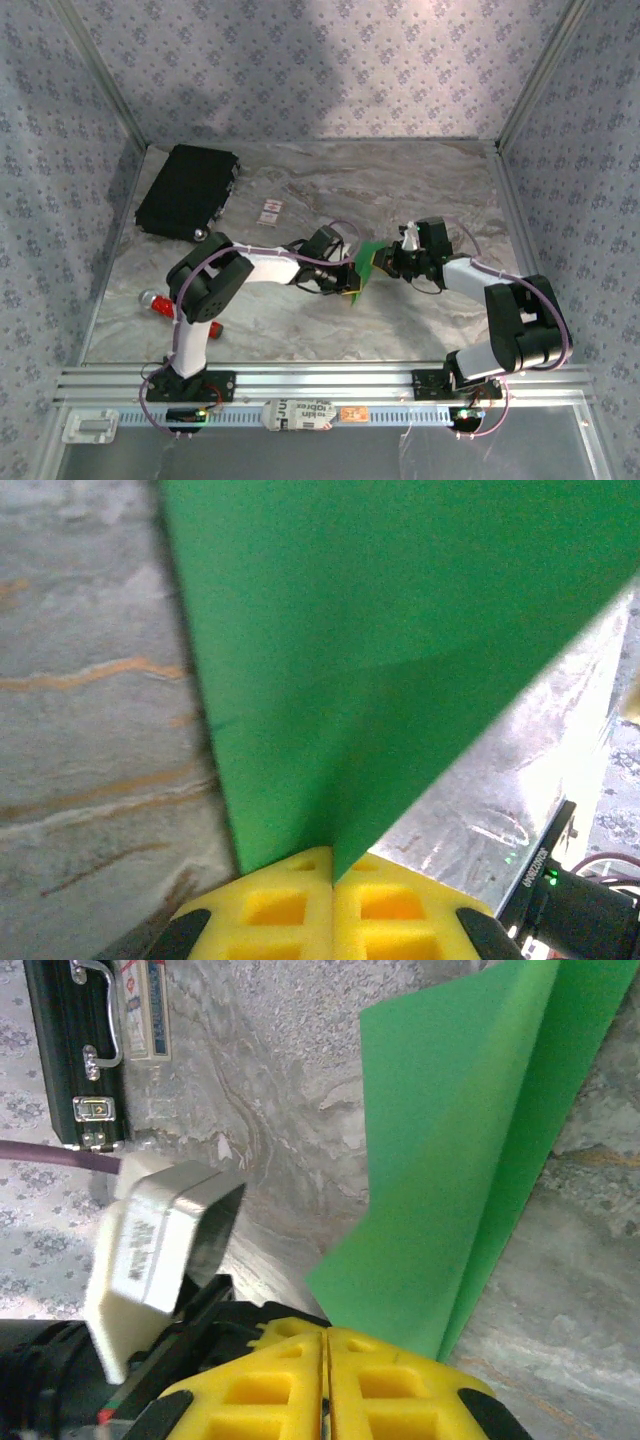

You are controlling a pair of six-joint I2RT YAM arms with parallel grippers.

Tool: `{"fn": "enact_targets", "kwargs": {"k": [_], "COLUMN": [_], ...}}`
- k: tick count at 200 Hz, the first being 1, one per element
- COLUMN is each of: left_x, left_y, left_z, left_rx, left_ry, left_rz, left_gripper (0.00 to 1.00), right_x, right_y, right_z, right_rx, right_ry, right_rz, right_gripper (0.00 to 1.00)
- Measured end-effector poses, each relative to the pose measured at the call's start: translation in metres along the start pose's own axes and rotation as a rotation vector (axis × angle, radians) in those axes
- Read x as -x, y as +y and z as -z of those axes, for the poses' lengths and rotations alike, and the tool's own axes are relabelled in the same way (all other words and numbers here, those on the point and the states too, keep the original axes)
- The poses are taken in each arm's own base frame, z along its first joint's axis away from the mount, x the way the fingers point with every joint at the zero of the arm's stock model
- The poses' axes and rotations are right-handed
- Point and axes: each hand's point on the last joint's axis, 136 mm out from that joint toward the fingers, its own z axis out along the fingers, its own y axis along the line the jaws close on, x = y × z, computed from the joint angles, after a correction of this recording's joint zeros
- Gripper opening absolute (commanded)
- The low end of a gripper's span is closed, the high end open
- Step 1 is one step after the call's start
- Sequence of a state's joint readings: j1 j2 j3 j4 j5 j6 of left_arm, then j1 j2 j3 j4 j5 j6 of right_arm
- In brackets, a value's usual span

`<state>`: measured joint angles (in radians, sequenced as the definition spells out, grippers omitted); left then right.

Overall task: Fold a paper plane with a square sheet of paper (pick it up from the middle)
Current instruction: Fold the wing for the fifth time at the center of the table.

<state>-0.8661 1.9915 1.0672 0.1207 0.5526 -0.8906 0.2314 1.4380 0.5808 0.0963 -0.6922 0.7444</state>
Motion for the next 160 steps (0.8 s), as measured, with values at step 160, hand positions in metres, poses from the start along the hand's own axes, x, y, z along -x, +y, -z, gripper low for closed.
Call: {"fn": "enact_targets", "kwargs": {"k": [160], "left_x": [0.004], "left_y": [-0.005], "left_z": [-0.003], "left_rx": [-0.135], "left_ry": [-0.016], "left_rz": [0.050], "left_gripper": [0.00], "right_x": [-0.002], "right_y": [-0.014], "right_z": [-0.021], "right_rx": [0.010], "right_ry": [0.032], "right_rz": [-0.012], "right_gripper": [0.08]}}
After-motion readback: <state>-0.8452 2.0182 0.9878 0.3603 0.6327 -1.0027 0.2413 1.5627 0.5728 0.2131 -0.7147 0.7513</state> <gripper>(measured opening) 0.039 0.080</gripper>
